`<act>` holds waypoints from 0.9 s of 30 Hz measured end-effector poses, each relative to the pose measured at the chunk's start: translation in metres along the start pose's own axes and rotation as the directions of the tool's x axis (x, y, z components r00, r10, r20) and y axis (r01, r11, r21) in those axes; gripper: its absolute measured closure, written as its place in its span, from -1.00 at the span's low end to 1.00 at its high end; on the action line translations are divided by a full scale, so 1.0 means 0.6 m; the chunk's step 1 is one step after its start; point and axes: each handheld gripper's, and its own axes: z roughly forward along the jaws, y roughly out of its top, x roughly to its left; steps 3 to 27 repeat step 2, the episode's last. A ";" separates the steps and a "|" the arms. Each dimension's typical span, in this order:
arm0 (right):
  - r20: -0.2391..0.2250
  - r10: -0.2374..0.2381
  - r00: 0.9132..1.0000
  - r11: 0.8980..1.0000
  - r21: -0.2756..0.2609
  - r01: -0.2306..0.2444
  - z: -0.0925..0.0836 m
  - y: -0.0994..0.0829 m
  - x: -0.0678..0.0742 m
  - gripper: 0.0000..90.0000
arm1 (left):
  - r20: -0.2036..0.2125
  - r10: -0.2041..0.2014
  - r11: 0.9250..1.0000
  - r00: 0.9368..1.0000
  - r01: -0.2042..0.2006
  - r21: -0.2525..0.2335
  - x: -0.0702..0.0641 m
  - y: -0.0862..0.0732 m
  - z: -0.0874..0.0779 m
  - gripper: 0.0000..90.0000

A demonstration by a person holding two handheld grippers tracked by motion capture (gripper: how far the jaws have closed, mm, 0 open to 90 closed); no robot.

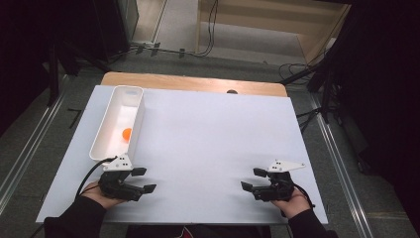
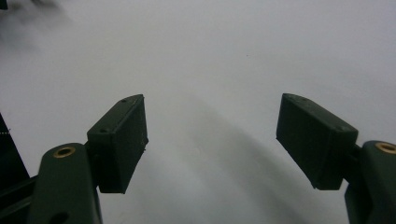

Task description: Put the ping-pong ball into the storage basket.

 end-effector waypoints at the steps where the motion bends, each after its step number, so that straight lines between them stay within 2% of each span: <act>1: -0.005 -0.001 1.000 1.000 0.003 0.001 0.000 0.000 0.000 -0.48 | -0.007 0.005 1.000 1.000 -0.005 0.001 -0.001 0.000 0.001 -0.36; 2: -0.005 -0.001 1.000 1.000 0.004 0.001 0.001 0.000 0.001 -0.48 | -0.022 0.007 1.000 1.000 -0.007 -0.002 -0.001 0.000 0.002 -0.36; 27: -0.005 -0.001 1.000 1.000 0.004 0.001 0.001 0.000 0.001 -0.48 | -0.022 0.007 1.000 1.000 -0.007 -0.002 -0.001 0.000 0.002 -0.36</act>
